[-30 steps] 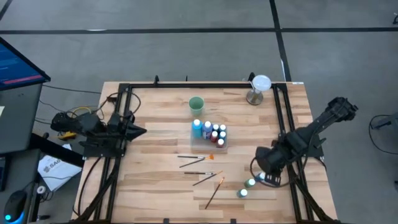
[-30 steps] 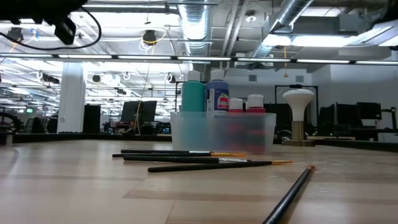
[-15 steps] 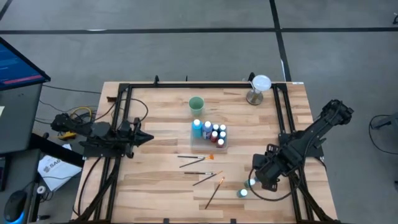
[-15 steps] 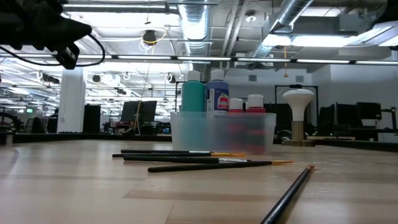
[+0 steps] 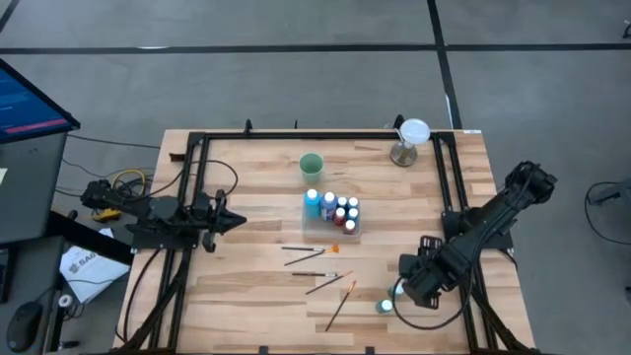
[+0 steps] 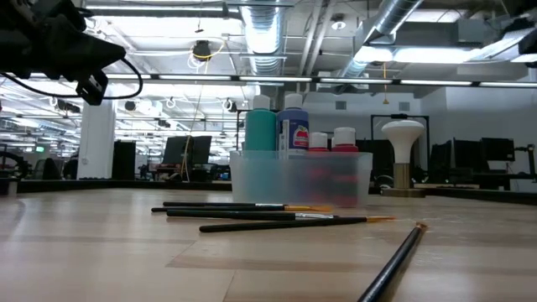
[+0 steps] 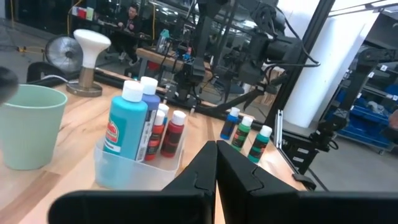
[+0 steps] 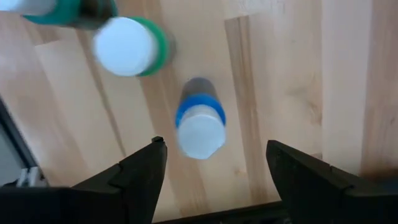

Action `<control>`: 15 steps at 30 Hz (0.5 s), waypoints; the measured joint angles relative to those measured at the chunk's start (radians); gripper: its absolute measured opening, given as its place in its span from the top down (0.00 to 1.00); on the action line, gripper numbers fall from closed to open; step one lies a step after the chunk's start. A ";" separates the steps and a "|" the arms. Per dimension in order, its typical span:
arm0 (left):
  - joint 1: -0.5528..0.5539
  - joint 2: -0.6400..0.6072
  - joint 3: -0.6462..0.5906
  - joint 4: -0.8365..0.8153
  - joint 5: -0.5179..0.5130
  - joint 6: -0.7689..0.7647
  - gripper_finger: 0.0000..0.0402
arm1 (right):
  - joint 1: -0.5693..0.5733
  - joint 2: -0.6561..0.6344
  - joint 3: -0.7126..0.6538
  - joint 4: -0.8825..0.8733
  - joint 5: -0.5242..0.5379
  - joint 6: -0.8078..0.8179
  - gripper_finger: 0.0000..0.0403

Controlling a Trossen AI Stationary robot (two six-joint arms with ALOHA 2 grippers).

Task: Pick & Place Paint Supplies
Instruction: Put the blue paint bottle into the transparent bin

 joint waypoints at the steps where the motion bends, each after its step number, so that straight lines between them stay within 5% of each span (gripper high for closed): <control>1: 0.000 0.000 0.000 0.001 -0.006 0.001 1.00 | 0.000 -0.005 -0.014 0.005 0.000 0.000 0.33; 15: 0.000 0.000 0.000 0.006 -0.014 0.002 1.00 | -0.003 -0.024 -0.105 0.161 -0.003 0.014 0.34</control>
